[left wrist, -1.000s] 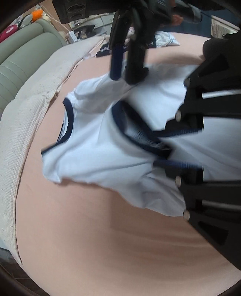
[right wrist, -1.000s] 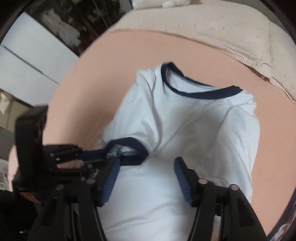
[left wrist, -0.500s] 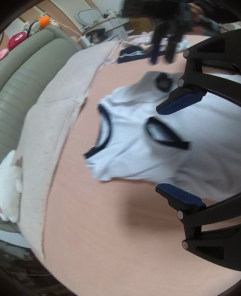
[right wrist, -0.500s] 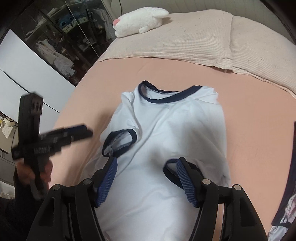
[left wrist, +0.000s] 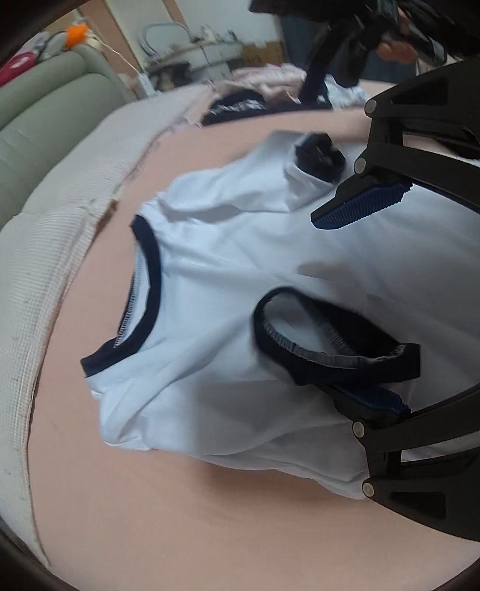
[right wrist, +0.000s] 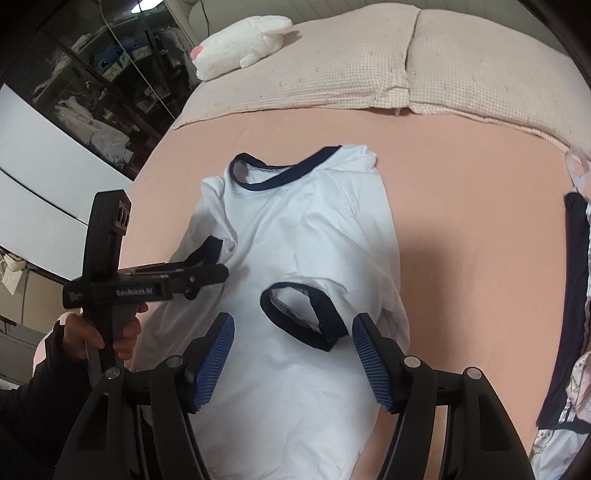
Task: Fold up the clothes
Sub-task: 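Open both grippers and release the folded shirt onto the bed, then grasp the shirt hem with the left gripper while the right gripper grasps the hem beside it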
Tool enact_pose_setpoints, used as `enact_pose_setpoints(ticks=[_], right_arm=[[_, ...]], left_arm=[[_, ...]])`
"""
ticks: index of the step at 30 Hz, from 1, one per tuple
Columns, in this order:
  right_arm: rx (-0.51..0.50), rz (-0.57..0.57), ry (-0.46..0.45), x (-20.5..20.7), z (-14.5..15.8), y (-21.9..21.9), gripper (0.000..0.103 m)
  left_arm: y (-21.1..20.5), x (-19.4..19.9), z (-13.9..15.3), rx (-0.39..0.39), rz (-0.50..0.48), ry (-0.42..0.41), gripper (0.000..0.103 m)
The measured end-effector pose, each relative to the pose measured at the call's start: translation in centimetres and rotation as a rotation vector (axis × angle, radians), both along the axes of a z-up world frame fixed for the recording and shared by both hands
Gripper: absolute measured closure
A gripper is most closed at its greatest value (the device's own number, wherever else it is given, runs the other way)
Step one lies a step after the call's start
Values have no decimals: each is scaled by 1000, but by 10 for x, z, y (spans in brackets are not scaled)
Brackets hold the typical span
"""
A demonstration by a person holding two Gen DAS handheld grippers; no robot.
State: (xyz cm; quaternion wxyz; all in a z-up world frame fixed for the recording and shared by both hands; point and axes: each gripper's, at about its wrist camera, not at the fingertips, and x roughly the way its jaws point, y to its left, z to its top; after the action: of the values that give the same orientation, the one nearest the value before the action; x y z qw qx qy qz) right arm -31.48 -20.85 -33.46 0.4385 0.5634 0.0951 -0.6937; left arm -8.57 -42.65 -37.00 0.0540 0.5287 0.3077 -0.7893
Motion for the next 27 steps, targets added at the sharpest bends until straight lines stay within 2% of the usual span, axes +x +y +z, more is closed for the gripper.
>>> enact_pose_setpoints(ticks=[1, 5, 7, 8, 12, 16, 19, 23, 25, 27], right_arm=[[2, -7, -7, -1, -2, 4, 37], [1, -55, -32, -10, -6, 21, 37], [-10, -98, -57, -15, -8, 31, 37], [-18, -123, -71, -18, -9, 37, 37], [-24, -195, -165, -20, -18, 61, 37], [-2, -219, -259, -8, -33, 82, 37], [27, -206, -265, 4, -38, 93, 37], [48, -183, -217, 3, -26, 97, 37], [57, -172, -193, 2, -20, 99, 37], [63, -159, -168, -1, -14, 102, 37]], left_arm=[[3, 1, 4, -11, -7, 0, 27], [8, 22, 36, 64, 47, 50, 27], [25, 36, 48, 59, 66, 47, 26], [39, 42, 49, 62, 49, 40, 22], [101, 59, 45, 94, -33, -8, 20], [154, 66, 28, 79, -85, -121, 20], [191, 67, 16, -10, -120, -214, 20], [235, 58, 16, -228, -163, -286, 20], [256, 50, 15, -356, -160, -336, 20], [275, 44, 8, -450, -139, -389, 19]])
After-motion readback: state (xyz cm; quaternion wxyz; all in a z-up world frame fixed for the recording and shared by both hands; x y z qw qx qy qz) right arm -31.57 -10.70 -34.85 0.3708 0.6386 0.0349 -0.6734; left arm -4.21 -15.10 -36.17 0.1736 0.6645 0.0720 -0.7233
